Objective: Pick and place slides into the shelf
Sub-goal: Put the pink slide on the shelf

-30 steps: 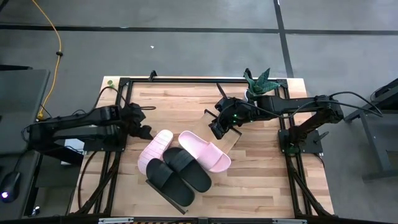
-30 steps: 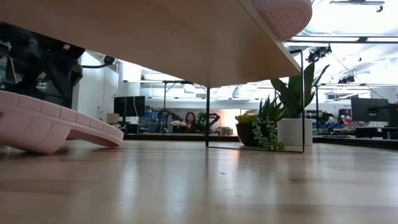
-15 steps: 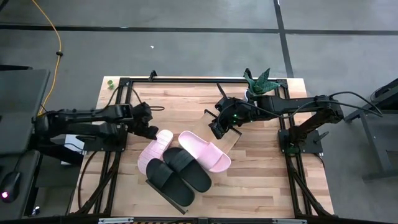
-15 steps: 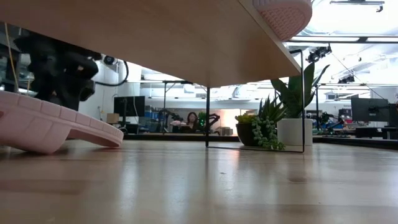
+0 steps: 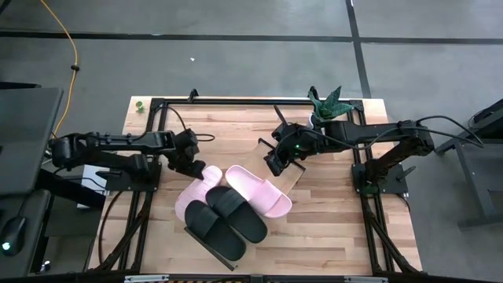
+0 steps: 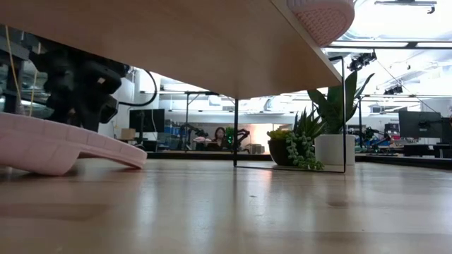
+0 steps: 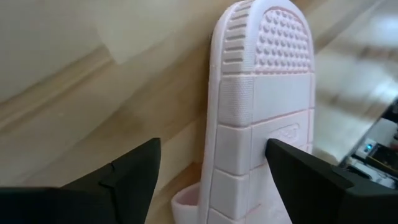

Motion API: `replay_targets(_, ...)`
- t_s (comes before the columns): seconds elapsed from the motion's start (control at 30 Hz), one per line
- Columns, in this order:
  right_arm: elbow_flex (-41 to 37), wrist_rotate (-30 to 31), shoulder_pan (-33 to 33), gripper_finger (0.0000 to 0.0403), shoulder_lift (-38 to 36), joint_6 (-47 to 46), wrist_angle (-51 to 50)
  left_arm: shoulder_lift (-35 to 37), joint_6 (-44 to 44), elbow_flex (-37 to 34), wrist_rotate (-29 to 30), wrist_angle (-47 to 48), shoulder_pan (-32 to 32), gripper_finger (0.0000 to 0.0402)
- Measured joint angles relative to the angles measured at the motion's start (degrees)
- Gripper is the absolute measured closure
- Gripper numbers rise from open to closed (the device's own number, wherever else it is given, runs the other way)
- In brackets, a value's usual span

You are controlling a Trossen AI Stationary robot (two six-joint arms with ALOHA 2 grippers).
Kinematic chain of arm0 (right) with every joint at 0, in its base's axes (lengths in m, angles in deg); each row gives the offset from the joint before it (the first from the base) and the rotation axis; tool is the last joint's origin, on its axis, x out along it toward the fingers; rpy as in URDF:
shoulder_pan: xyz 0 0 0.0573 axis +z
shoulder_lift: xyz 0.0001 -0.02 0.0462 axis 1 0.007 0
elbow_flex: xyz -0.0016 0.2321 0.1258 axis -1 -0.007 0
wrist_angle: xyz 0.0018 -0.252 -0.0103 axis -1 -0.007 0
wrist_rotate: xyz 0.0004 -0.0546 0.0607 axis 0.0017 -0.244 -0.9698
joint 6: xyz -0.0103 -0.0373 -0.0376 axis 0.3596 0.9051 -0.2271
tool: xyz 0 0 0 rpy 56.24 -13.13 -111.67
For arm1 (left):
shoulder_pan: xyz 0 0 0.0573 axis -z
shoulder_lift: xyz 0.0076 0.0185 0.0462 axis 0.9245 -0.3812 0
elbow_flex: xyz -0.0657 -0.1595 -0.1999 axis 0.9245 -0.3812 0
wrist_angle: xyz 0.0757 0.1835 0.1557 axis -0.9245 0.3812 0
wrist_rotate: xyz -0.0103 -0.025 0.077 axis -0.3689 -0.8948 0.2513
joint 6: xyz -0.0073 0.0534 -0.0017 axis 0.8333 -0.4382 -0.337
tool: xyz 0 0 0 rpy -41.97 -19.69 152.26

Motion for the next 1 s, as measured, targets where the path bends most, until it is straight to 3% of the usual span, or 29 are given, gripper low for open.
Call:
replay_targets(0.4,0.0,1.3,0.0,0.0284,0.0,0.3,-0.8,0.0,-0.4,0.0,-2.8,-2.1,0.1,0.0157)
replay_targets(1.0,0.0,2.8,0.9,0.0284,0.0,0.3,-1.0,0.0,-1.2,0.0,-2.6,-2.0,0.1,0.0302)
